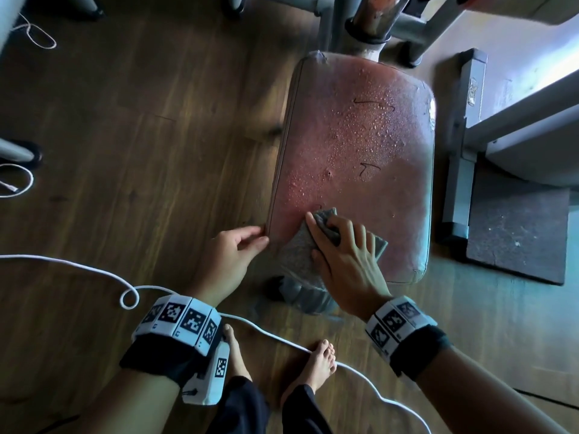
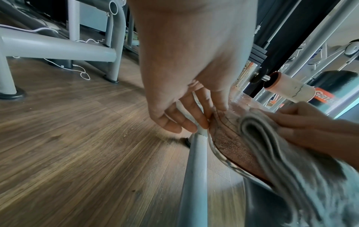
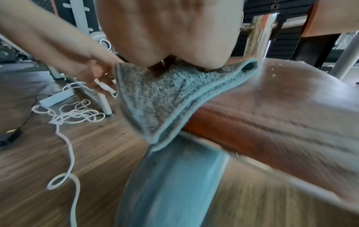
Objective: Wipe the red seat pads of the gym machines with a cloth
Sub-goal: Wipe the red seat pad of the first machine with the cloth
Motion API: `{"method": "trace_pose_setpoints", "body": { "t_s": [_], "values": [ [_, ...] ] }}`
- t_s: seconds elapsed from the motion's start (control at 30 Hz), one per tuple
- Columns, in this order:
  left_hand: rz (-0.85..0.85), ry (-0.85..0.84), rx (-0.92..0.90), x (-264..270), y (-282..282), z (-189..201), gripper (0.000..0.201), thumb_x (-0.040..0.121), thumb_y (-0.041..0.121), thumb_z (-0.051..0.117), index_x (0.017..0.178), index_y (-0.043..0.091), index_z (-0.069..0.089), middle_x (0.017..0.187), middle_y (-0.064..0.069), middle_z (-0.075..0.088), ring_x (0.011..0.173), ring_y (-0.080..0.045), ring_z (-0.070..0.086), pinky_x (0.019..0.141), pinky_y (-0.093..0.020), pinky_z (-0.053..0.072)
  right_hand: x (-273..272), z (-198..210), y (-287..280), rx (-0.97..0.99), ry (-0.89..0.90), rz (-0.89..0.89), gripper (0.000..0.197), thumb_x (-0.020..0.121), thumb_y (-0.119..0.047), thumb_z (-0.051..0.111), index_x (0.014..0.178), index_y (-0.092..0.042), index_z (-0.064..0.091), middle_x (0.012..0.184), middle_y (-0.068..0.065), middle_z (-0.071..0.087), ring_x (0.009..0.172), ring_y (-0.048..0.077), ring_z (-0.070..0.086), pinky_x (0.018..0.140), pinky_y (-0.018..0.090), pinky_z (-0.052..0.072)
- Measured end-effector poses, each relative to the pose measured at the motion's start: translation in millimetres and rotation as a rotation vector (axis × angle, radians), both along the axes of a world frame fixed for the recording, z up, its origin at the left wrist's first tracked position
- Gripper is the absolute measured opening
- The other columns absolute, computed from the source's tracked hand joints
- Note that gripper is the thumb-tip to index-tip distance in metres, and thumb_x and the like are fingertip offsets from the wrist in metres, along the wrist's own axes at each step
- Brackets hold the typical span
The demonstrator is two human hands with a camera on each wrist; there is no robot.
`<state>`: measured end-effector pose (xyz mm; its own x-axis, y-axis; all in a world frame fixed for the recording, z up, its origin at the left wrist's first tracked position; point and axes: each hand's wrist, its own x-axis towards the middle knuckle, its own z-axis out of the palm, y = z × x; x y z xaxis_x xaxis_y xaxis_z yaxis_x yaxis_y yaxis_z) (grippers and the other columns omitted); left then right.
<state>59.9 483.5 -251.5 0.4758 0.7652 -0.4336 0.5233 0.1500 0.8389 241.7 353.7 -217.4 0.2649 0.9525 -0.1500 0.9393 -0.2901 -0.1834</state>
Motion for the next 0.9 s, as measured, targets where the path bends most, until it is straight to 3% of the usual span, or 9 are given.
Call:
{"method": "trace_pose_setpoints", "body": {
  "t_s": [0.07, 0.13, 0.27, 0.47, 0.7, 0.9],
  "values": [
    [0.008, 0.001, 0.015, 3.1, -0.3, 4.0, 0.028, 0.085, 0.027, 0.069, 0.111, 0.018, 0.067, 0.100, 0.016, 0.064, 0.090, 0.011, 0.058, 0.080, -0.005, 0.039, 0.8, 2.2, -13.1, -0.004, 0.008, 0.011, 0.054, 0.099, -0.038, 0.041, 0.151, -0.029, 0.030, 0.129, 0.005, 0.042, 0.108, 0.024, 0.041, 0.096, 0.043, 0.037],
    [-0.005, -0.019, 0.026, 6.4, -0.3, 7.0, 0.015, 0.085, 0.024, 0.070, 0.098, 0.028, 0.065, 0.090, 0.022, 0.064, 0.083, 0.014, 0.059, 0.074, -0.004, 0.041, 6.7, 3.5, -12.6, 0.000, 0.013, 0.008, 0.054, 0.099, -0.039, 0.041, 0.151, -0.031, 0.029, 0.127, 0.003, 0.042, 0.107, 0.024, 0.041, 0.095, 0.042, 0.037],
    [-0.004, -0.031, 0.011, 10.5, 0.3, 6.5, 0.016, 0.084, 0.019, 0.071, 0.097, 0.024, 0.063, 0.090, 0.014, 0.068, 0.087, -0.001, 0.064, 0.078, -0.018, 0.049, 12.6, -0.3, 11.8, -0.023, -0.023, -0.033, 0.055, 0.098, -0.039, 0.037, 0.152, -0.031, 0.026, 0.129, 0.004, 0.039, 0.107, 0.023, 0.039, 0.093, 0.041, 0.035],
    [-0.025, -0.046, 0.012, 8.7, -0.5, 6.4, 0.018, 0.085, 0.017, 0.070, 0.100, 0.023, 0.062, 0.093, 0.014, 0.066, 0.092, 0.000, 0.063, 0.078, -0.010, 0.045, 2.4, 1.9, -15.3, -0.018, 0.023, -0.057, 0.055, 0.097, -0.035, 0.041, 0.150, -0.028, 0.031, 0.130, 0.004, 0.038, 0.110, 0.025, 0.041, 0.097, 0.042, 0.034],
    [-0.027, -0.027, 0.026, 8.8, -4.2, 5.1, 0.019, 0.086, 0.017, 0.068, 0.100, 0.028, 0.060, 0.093, 0.020, 0.065, 0.093, 0.000, 0.063, 0.083, -0.020, 0.048, 14.0, -0.9, 15.9, -0.043, -0.001, -0.119, 0.057, 0.096, -0.038, 0.036, 0.152, -0.031, 0.026, 0.129, 0.004, 0.038, 0.107, 0.025, 0.038, 0.092, 0.042, 0.035],
    [-0.030, -0.022, -0.009, 5.7, -5.1, 3.5, 0.016, 0.087, 0.024, 0.067, 0.101, 0.028, 0.060, 0.096, 0.014, 0.068, 0.095, -0.003, 0.064, 0.086, -0.028, 0.052, 4.3, 2.1, -15.6, -0.067, 0.048, -0.065, 0.056, 0.098, -0.042, 0.039, 0.152, -0.032, 0.026, 0.137, 0.003, 0.035, 0.115, 0.024, 0.038, 0.099, 0.042, 0.032]
  ]
}}
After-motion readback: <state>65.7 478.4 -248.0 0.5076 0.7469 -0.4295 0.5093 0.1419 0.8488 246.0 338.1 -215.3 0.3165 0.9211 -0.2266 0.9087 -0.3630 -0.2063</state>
